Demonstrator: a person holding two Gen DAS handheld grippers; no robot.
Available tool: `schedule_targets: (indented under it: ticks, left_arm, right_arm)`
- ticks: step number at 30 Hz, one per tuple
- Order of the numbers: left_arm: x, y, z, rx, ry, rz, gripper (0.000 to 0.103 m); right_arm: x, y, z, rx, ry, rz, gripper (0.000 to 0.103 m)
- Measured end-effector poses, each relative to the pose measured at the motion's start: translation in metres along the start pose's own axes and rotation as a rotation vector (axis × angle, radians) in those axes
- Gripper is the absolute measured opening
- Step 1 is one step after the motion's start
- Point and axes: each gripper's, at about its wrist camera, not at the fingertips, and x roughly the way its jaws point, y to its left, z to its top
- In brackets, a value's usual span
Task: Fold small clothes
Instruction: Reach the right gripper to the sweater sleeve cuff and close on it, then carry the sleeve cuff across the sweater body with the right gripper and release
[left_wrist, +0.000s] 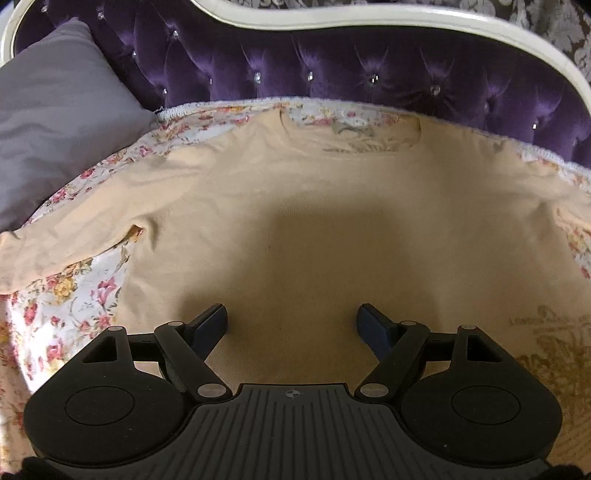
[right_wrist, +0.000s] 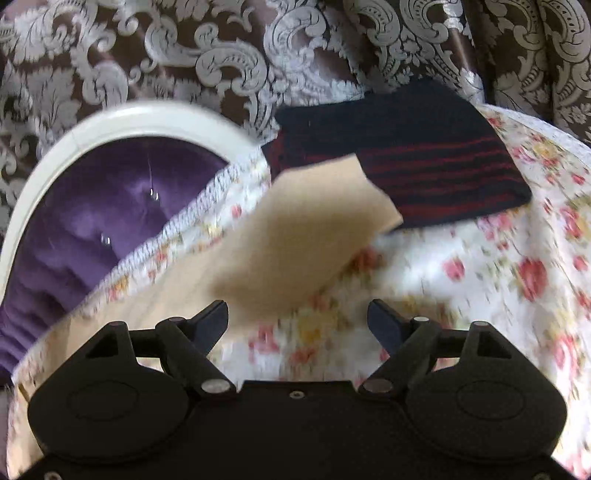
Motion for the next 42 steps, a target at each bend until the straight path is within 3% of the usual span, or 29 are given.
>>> schedule_targets:
  ticks: [2,4,5,6,7,9,12,16,19,22,26,30,35,42]
  left_arm:
    - [0.0,0.001,0.0,-0.001,-0.001,-0.005,0.078]
    - [0.0,0.002,0.001,0.0,0.0,-0.014,0.078]
    - [0.001,0.002,0.001,0.004,-0.001,-0.019,0.078]
    - [0.002,0.001,0.003,0.01,-0.003,-0.022,0.078]
    - [0.002,0.001,0.003,0.016,-0.004,-0.026,0.078]
    - [0.001,0.002,0.004,0.024,-0.005,-0.035,0.076]
    - [-0.004,0.006,0.006,0.021,-0.01,-0.044,0.067]
    - [-0.012,0.015,0.006,0.029,-0.048,-0.02,0.066]
    - [-0.01,0.026,0.006,0.007,-0.042,-0.012,0.066]
    - [0.002,0.038,0.003,-0.031,0.013,-0.015,0.068]
    - [0.002,0.04,-0.004,-0.033,-0.021,-0.028,0.069]
    - [0.003,0.04,-0.006,-0.035,-0.031,-0.03,0.069]
    - [0.002,0.042,-0.01,-0.033,-0.048,-0.047,0.069]
    - [0.002,0.043,-0.015,-0.023,-0.068,-0.062,0.069]
  right_arm:
    - [0.005,-0.003,0.006,0.025,-0.016,0.013,0.081]
    - [0.008,-0.004,0.01,0.034,-0.023,0.013,0.067]
    - [0.01,-0.005,0.012,0.033,-0.022,0.016,0.053]
    - [0.013,-0.006,0.014,0.039,-0.007,0.029,0.026]
    - [0.016,-0.008,0.015,0.057,0.014,0.048,0.012]
    - [0.013,-0.006,0.015,0.056,0.017,0.03,0.012]
    - [0.001,0.018,0.016,-0.059,-0.012,-0.019,0.011]
    - [-0.019,0.07,0.026,-0.191,-0.047,0.01,0.011]
    - [-0.034,0.126,0.032,-0.301,-0.072,0.07,0.011]
    - [-0.045,0.19,0.028,-0.408,-0.082,0.159,0.011]
    - [-0.054,0.279,0.008,-0.508,-0.071,0.32,0.011]
    - [-0.05,0.363,-0.033,-0.601,-0.022,0.483,0.011]
    - [-0.02,0.447,-0.109,-0.717,0.117,0.61,0.011]
    - [0.042,0.482,-0.213,-0.822,0.345,0.631,0.013]
